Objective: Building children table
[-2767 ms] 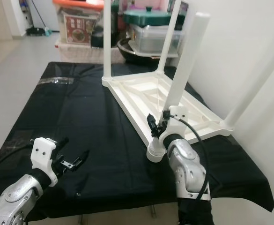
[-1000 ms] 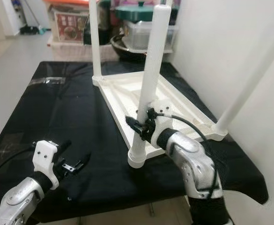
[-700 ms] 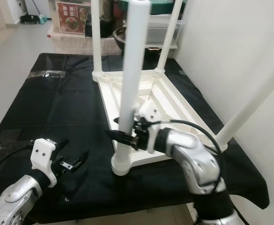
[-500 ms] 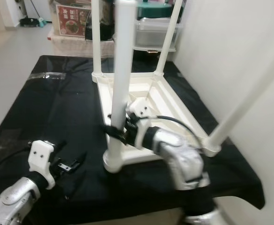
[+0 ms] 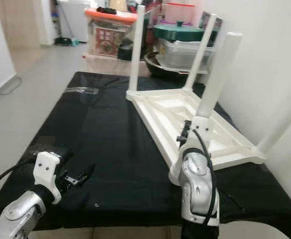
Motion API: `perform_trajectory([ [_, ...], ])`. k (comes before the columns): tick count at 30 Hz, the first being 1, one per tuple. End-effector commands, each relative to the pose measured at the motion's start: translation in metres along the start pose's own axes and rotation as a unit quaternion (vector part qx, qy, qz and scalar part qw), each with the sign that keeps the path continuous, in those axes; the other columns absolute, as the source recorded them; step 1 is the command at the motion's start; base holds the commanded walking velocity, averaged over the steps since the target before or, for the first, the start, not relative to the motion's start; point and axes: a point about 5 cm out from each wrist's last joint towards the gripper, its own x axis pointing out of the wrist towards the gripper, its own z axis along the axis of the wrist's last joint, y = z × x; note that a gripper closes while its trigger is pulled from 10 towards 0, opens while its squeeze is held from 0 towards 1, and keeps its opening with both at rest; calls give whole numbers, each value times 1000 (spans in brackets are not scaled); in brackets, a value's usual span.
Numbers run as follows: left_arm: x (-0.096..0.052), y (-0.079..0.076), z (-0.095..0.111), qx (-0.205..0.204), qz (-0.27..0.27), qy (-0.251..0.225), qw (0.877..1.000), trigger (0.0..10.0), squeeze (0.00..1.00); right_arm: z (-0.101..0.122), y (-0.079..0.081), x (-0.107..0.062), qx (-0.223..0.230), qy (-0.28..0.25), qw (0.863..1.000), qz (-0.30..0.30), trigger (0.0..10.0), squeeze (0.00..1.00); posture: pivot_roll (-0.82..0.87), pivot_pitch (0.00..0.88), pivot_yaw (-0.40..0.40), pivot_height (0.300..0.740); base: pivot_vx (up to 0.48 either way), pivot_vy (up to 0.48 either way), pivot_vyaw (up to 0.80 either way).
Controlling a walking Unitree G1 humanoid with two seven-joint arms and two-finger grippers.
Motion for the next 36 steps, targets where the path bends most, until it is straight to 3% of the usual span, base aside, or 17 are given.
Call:
perform_trajectory([
  [1,3,-3,0,2,-8,-1,1000,10000,0,-12,18,2,23,35,997,63,10000,1000,60,0,-95,740,0,0,0],
  [2,4,-2,0,2,-8,0,1000,10000,0,-1,21,7,11,22,994,106,10000,624,65,0,-106,740,0,0,0],
  [4,4,-2,-1,2,-9,0,1000,10000,0,6,22,10,1,15,991,136,10000,624,65,0,-106,740,0,0,0],
  [5,4,-1,0,1,-7,-2,1000,10000,0,17,22,11,-2,-5,983,182,10000,0,72,0,-113,740,0,0,0],
  [7,4,0,0,0,-5,-3,1000,10000,0,25,22,11,-2,-20,977,211,10000,0,72,0,-113,740,0,0,0],
  [11,3,-1,-1,-5,-3,-2,1000,10000,0,39,26,-4,-60,-45,899,432,10000,0,79,0,-125,740,0,0,0],
  [13,3,-1,-1,-5,-3,-2,1000,10000,0,39,26,-4,-60,-45,899,432,10000,0,79,0,-125,740,0,0,0],
  [18,7,-2,2,-8,-4,-8,1000,10000,0,36,50,0,-110,-52,827,548,10000,0,101,0,-132,740,0,0,0],
  [21,7,-3,2,-7,-5,-9,1000,10000,0,36,58,1,-105,-58,820,560,9686,0,107,0,-139,740,0,0,0],
  [22,7,-3,2,-7,-5,-10,1000,10000,0,37,64,1,-94,-66,810,575,4667,0,107,0,-139,740,0,0,0],
  [24,7,-3,3,-6,-5,-11,1000,10000,0,38,66,0,-89,-71,801,588,3961,0,115,0,-143,740,0,0,0],
  [25,6,-3,3,-7,-4,-11,1000,10000,0,36,68,-1,-82,-74,801,589,0,0,118,0,-142,740,0,0,0],
  [28,2,-4,0,-7,-4,-6,1000,10000,0,25,67,12,-88,-55,854,510,0,0,108,0,-137,740,0,0,0],
  [29,2,-4,-2,-7,-4,-3,1000,10000,0,13,54,35,-87,-16,931,355,0,0,100,0,-138,740,0,0,0],
  [30,2,-4,-2,-7,-4,-3,1000,10000,0,13,54,35,-87,-16,931,355,0,0,100,0,-138,740,0,0,0],
  [31,2,-4,-3,-6,-5,-2,1000,10000,0,1,33,51,-70,29,977,197,0,0,98,0,-138,740,0,0,0],
  [36,4,-6,-1,-8,-5,-4,1000,10000,0,-34,-26,48,-48,108,988,-95,0,0,95,0,-130,740,0,0,0],
])
